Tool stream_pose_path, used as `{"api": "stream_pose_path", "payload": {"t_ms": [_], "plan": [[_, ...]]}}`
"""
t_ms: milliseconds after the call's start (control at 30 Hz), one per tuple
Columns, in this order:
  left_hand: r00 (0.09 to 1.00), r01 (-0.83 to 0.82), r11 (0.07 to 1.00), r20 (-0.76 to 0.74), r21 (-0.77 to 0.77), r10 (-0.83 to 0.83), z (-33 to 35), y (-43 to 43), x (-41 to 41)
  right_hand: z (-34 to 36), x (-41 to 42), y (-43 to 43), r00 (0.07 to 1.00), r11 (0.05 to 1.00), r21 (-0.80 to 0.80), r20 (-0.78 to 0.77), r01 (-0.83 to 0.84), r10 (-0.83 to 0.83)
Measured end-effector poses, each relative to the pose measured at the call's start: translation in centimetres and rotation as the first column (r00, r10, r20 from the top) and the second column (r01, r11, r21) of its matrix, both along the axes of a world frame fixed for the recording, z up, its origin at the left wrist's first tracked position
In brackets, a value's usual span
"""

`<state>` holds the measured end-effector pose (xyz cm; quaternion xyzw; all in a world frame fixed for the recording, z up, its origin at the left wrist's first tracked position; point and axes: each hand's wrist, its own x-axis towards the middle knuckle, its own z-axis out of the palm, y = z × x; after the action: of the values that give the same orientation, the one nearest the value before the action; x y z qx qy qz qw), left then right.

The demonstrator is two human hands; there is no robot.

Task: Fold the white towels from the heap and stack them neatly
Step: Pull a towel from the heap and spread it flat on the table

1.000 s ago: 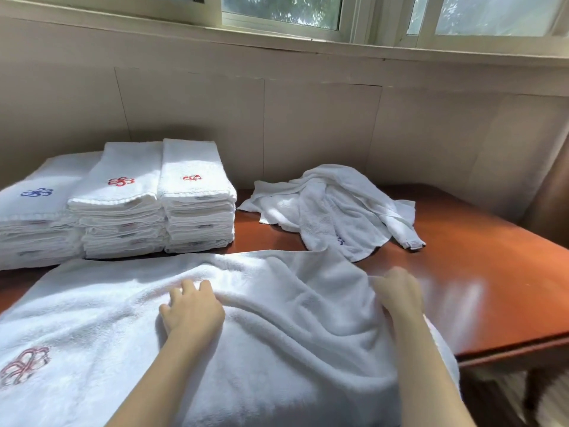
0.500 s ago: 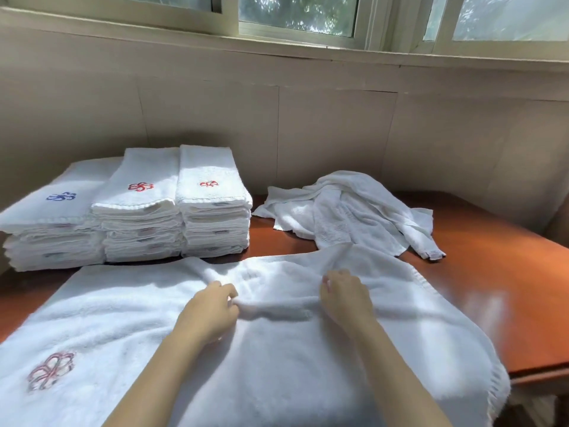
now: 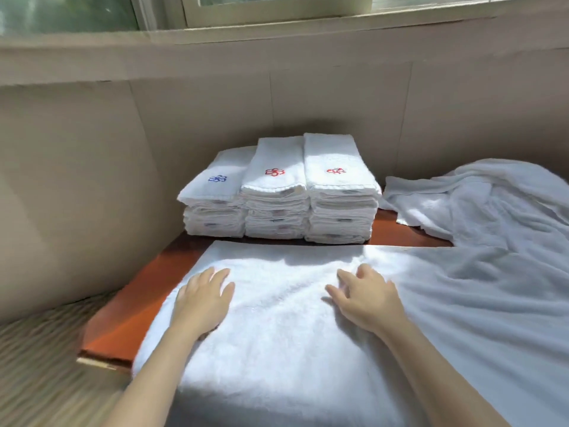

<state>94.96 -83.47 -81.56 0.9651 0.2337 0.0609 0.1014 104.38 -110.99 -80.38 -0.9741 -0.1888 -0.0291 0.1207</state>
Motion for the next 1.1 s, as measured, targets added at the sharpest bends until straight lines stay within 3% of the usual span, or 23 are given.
{"api": "stream_pose_path", "payload": {"t_ms": [167,300,367,467,533,733,800,867,933,1000,1100], "plan": [[0.999,-0.022,0.979,-0.039,0.201,0.031,2.0,1.7,3.5,0.8,3.4,-2.8,0.997,0.953,0.295,-0.033,0.073,-0.066],[0.974,0.065,0.979,-0.224,0.193,-0.021,5.7,3.8,7.2,0.7,7.1,-5.4,0.978,0.976,0.065,0.016,0.208,-0.210],[0.930,0.158,0.979,-0.354,0.130,-0.102,7.0,4.1,8.6,1.3,8.5,-5.0,0.972,0.976,-0.032,-0.088,0.215,-0.217],[0.841,0.137,0.986,-0.514,-0.099,-0.169,8.1,4.2,9.8,3.0,10.2,-4.0,0.952,0.976,-0.146,-0.240,0.159,-0.191],[0.792,0.110,0.989,-0.593,-0.098,-0.147,8.9,4.5,10.6,3.8,11.0,-3.5,0.936,0.966,-0.178,-0.266,0.186,-0.229],[0.762,0.031,0.994,-0.641,-0.101,-0.089,9.9,5.2,10.6,5.4,11.6,-2.7,0.881,0.938,-0.283,-0.366,0.201,-0.299],[0.799,0.018,0.997,-0.598,-0.075,-0.059,10.0,5.7,10.4,5.3,11.6,-2.6,0.897,0.911,-0.334,-0.279,0.244,-0.342],[0.910,0.008,0.998,-0.414,0.056,0.016,9.9,6.1,10.4,4.8,11.9,-2.9,0.927,0.904,-0.265,-0.075,0.336,-0.367],[0.991,-0.039,0.977,-0.114,0.209,0.064,9.6,6.6,10.6,4.1,12.3,-2.9,0.925,0.935,-0.018,0.156,0.354,-0.347],[0.991,-0.065,0.966,0.129,0.250,0.034,9.1,6.7,10.4,4.0,12.1,-3.0,0.877,0.920,0.235,0.300,0.313,-0.375],[0.975,-0.010,0.960,0.216,0.281,-0.053,8.0,6.7,9.2,3.9,10.6,-3.2,0.885,0.887,0.375,0.268,0.269,-0.381]]}}
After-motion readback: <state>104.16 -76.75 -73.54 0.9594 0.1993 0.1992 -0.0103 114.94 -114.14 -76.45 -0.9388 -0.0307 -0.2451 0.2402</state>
